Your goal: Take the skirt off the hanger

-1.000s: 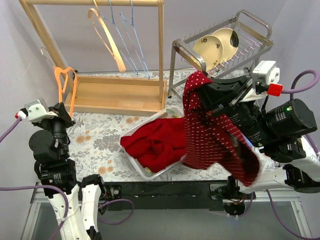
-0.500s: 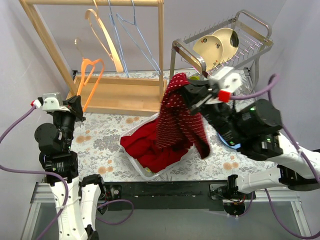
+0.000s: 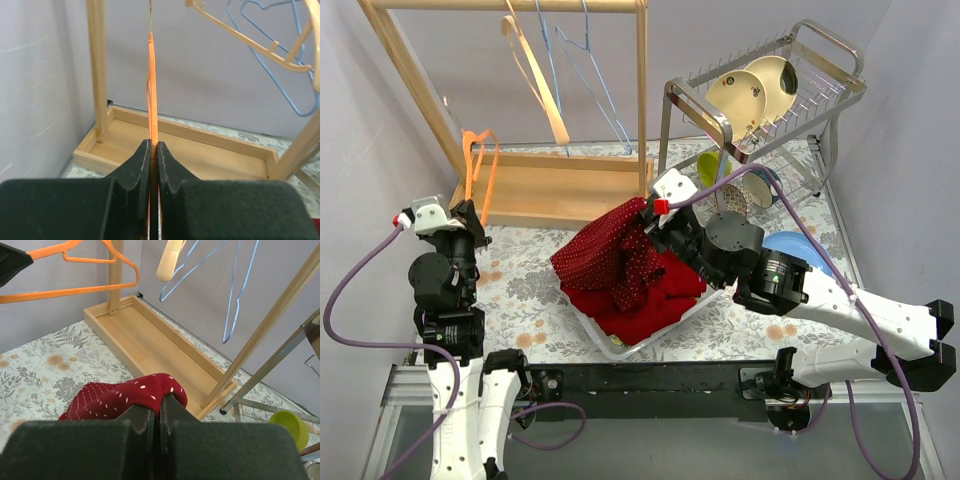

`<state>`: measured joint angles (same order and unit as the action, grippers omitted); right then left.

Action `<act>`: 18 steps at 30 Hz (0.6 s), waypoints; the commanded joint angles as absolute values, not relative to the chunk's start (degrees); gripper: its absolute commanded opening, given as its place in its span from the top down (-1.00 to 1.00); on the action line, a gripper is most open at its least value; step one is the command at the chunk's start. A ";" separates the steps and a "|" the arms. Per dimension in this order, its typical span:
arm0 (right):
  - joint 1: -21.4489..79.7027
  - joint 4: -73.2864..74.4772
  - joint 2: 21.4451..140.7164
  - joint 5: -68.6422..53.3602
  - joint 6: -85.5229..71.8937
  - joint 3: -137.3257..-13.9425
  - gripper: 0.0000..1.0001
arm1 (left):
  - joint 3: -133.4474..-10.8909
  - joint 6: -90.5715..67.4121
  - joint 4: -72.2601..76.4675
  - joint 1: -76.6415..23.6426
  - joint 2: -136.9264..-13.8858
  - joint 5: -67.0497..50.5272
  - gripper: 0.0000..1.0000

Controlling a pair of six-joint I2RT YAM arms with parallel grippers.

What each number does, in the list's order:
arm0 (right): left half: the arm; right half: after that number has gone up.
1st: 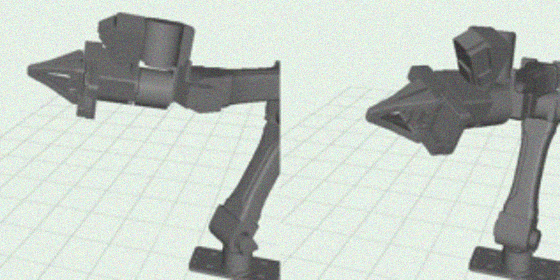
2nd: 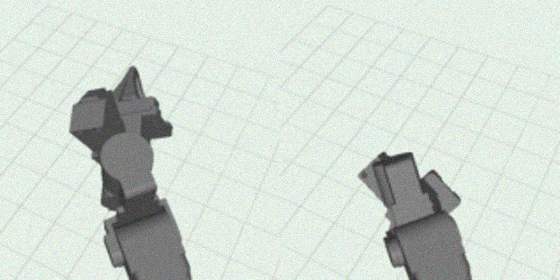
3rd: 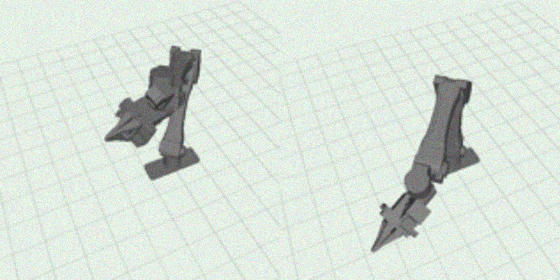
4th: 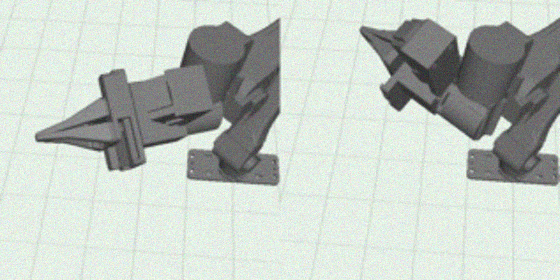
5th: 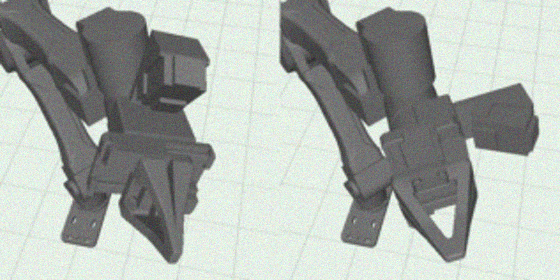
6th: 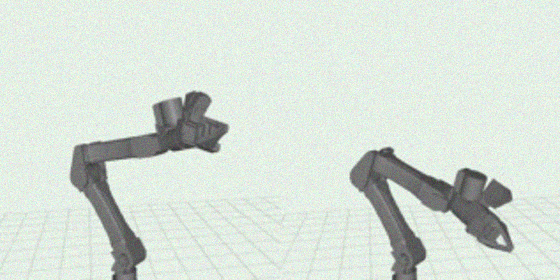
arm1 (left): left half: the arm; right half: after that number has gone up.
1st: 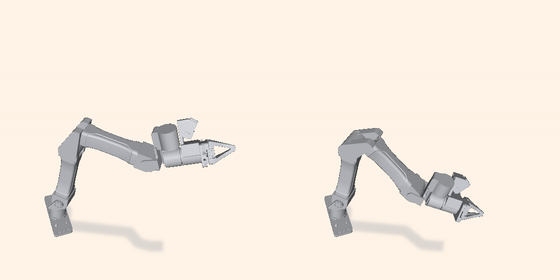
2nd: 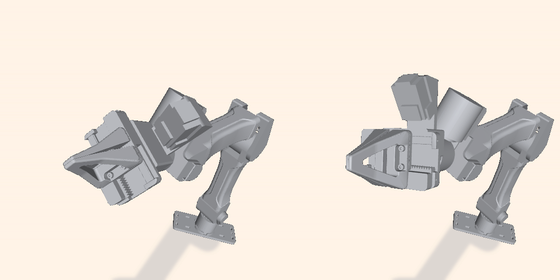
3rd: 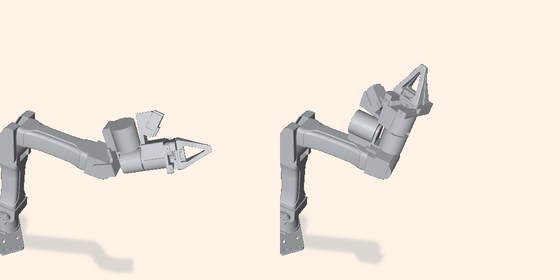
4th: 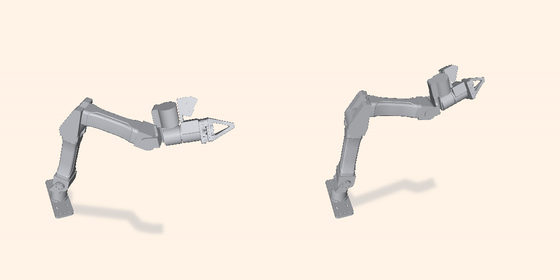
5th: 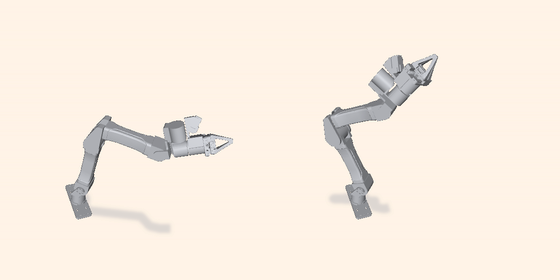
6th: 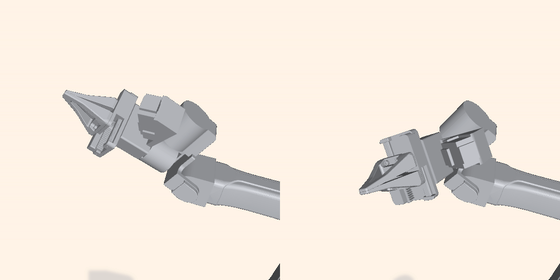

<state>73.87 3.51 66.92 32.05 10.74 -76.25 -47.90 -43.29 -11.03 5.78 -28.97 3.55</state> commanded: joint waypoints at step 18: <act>72.86 15.72 49.85 22.23 0.89 -81.49 0.97 | -48.34 -43.68 -7.03 4.39 -28.56 9.76 1.00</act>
<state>73.08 12.86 54.39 24.14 5.98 -86.13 -45.67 -42.83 -8.14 4.64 -27.53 11.05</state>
